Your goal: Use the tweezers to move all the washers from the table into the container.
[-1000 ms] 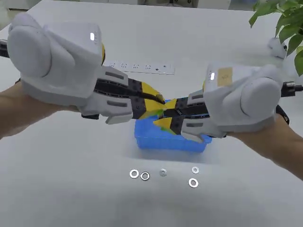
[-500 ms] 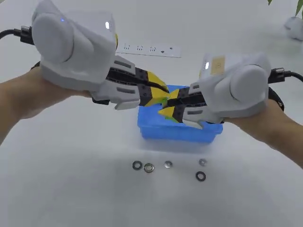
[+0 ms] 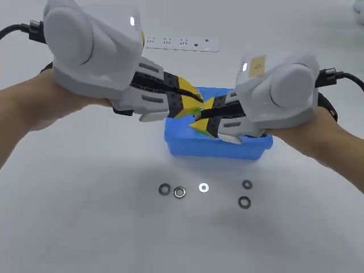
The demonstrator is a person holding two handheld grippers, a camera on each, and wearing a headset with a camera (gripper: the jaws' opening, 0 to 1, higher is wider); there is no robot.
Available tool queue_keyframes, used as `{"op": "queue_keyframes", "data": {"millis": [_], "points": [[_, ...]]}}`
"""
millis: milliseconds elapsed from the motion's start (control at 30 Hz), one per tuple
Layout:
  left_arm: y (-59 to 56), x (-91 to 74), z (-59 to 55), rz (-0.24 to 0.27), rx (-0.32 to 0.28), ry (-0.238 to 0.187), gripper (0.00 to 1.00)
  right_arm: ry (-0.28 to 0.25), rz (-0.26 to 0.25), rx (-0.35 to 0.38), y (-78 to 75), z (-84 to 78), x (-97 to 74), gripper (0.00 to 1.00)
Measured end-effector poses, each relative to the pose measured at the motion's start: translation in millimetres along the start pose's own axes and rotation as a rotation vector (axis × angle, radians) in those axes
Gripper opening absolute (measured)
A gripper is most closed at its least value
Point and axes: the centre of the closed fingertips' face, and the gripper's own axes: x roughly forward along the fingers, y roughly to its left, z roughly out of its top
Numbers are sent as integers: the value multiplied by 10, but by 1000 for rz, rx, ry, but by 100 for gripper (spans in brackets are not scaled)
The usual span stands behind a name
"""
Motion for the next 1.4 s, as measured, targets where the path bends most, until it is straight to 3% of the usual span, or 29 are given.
{"op": "queue_keyframes", "data": {"millis": [333, 500, 733, 900, 1200, 1333, 1400], "points": [[-16, 32, -33, -3, 0, 17, 6, 30, -10, -24, -22, -55, -19, 12], [-58, 4, 79, -6, 27, 12, 6, 18, -12, -28, -20, 4, -106, 12], [-151, -172, 285, -10, 60, -3, 6, -11, -9, -79, 66, 211, -294, 12], [-295, -324, 398, 1, 55, -14, 6, -22, -3, -100, 196, 345, -403, 11], [-584, -505, 534, 28, 54, 4, 6, -38, 25, -145, 490, 528, -520, 11], [-713, -556, 528, 32, 44, 5, 6, -56, 39, -136, 641, 541, -546, 11], [-784, -571, 491, 33, 10, 10, 6, -62, 68, -111, 741, 518, -534, 11]]}}
